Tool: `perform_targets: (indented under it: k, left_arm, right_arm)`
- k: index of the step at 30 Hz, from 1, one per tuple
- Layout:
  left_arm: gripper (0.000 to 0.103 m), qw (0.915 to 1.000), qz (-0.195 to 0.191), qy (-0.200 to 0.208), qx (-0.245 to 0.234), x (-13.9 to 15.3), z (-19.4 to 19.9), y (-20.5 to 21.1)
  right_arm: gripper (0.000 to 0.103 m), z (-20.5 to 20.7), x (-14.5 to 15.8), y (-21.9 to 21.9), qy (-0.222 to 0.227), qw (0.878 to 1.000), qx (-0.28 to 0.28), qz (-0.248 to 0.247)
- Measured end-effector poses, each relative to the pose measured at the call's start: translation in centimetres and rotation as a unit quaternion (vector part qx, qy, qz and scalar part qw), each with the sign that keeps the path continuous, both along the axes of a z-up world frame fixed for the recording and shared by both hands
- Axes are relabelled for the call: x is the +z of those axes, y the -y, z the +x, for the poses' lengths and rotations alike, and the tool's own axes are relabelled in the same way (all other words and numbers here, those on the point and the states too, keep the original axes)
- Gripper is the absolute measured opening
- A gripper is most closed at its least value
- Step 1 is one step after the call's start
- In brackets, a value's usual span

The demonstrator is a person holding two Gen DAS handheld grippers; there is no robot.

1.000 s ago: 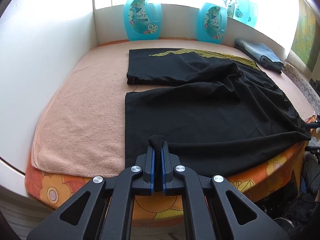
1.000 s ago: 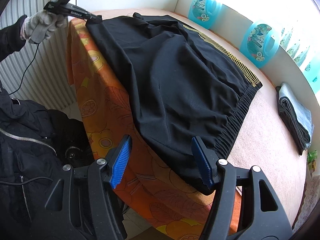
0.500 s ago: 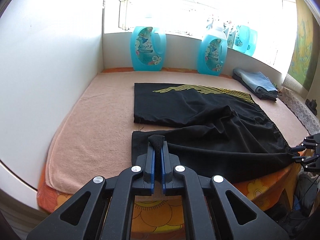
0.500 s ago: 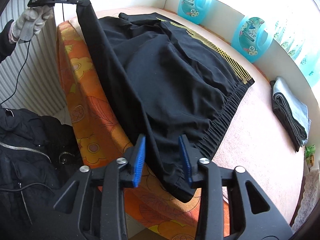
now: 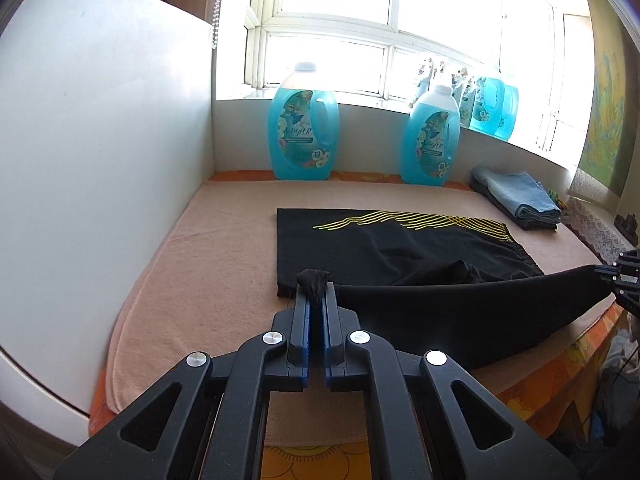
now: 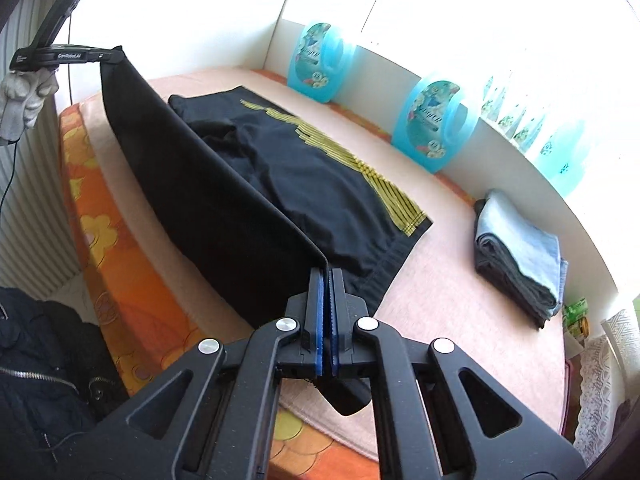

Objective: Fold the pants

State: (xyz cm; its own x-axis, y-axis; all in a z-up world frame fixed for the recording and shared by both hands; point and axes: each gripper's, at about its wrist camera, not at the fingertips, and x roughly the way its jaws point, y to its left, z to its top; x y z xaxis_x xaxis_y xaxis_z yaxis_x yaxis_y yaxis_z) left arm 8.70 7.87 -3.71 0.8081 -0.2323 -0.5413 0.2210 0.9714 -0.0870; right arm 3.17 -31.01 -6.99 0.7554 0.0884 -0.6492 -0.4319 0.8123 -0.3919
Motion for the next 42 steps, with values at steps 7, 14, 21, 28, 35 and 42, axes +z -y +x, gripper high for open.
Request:
perform_targets:
  k: [7, 14, 21, 28, 35, 42]
  left_arm:
    - [0.003, 0.9993, 0.013, 0.035, 0.003, 2.6, 4.0, 0.1]
    - [0.003, 0.9984, 0.041, 0.038, 0.005, 3.5, 11.7, 1.5]
    - [0.003, 0.9975, 0.069, 0.009, 0.01, 1.1, 18.8, 3.4]
    - [0.003, 0.9963, 0.067, -0.051, 0.015, -3.6, 23.9, 4.0]
    - [0.003, 0.9922, 0.087, -0.087, 0.017, -6.6, 26.5, 5.1]
    - [0.003, 0.9886, 0.108, -0.104, 0.019, -7.8, 27.4, 5.6]
  right_arm:
    - [0.002, 6.3, 3.2, -1.0, 0.055, 0.998, -0.014, -0.023]
    - [0.002, 14.9, 3.6, -1.3, 0.067, 0.997, -0.027, -0.039]
    - [0.002, 23.4, 0.2, -0.8, 0.014, 0.999, -0.036, -0.021]
    - [0.002, 28.4, -4.9, 0.1, -0.045, 0.998, -0.046, -0.02]
    - [0.002, 30.3, -8.2, 0.6, -0.08, 0.995, -0.05, -0.037]
    - [0.002, 30.7, -9.0, 0.7, -0.092, 0.994, -0.053, -0.038]
